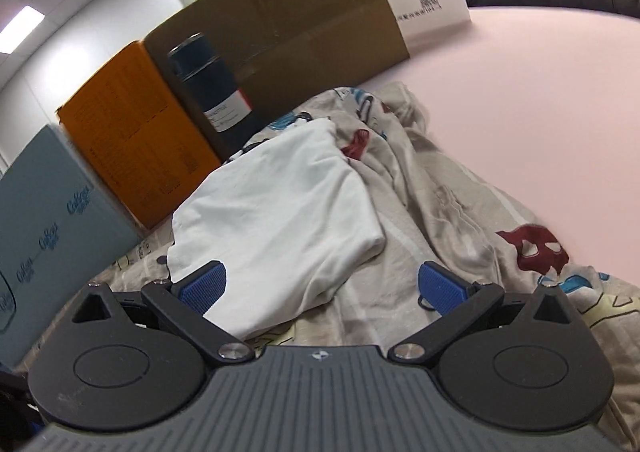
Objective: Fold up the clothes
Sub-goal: 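Grasp the white T-shirt edge with the right gripper while the left gripper grasps its black trim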
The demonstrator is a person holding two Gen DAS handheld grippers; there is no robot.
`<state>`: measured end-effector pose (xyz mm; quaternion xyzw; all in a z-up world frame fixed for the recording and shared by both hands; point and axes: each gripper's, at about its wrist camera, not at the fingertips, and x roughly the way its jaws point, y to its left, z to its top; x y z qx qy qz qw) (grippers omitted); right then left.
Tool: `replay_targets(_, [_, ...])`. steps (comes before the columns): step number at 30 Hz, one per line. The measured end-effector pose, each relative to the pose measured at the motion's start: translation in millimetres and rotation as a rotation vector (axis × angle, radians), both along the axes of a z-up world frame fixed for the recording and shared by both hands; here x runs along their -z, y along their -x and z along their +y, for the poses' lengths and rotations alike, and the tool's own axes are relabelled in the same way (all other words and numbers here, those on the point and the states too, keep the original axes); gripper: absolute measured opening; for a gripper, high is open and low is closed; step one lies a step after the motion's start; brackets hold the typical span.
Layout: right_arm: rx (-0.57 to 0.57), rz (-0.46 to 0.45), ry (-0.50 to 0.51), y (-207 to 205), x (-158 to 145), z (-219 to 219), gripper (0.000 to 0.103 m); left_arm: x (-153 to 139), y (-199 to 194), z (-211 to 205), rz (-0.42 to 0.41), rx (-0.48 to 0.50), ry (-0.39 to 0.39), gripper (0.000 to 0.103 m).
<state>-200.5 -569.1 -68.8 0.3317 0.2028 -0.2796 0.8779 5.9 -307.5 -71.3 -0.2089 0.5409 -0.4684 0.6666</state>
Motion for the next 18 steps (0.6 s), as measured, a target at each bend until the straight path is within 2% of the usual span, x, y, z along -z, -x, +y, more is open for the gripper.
replay_targets(3, [-0.002, -0.025, -0.059, -3.6, 7.7, -16.9, 0.103, 8.4, -4.6, -16.6, 0.016, -0.019, -0.035, 0.101])
replay_targets(6, [-0.015, -0.05, -0.096, -11.6, 10.9, -32.4, 0.103, 11.3, -8.6, -28.4, 0.014, -0.041, -0.027, 0.101])
replay_targets(10, [-0.035, -0.059, -0.092, -26.3, 10.3, -43.9, 0.1, 12.2, -12.7, -40.5, -0.021, -0.076, 0.002, 0.1])
replay_targets(12, [-0.056, -0.053, -0.068, -35.7, 9.0, -44.2, 0.097, 12.7, -10.7, -45.4, -0.061, -0.089, 0.012, 0.091])
replay_targets(15, [-0.08, -0.036, -0.036, -44.0, 6.9, -42.7, 0.092, 16.6, -8.5, -51.5, -0.117, -0.107, 0.024, 0.07])
replay_targets(18, [-0.079, -0.039, 0.006, -41.0, 0.3, -42.0, 0.092, 20.6, -8.9, -55.7, -0.163, -0.123, 0.014, 0.048])
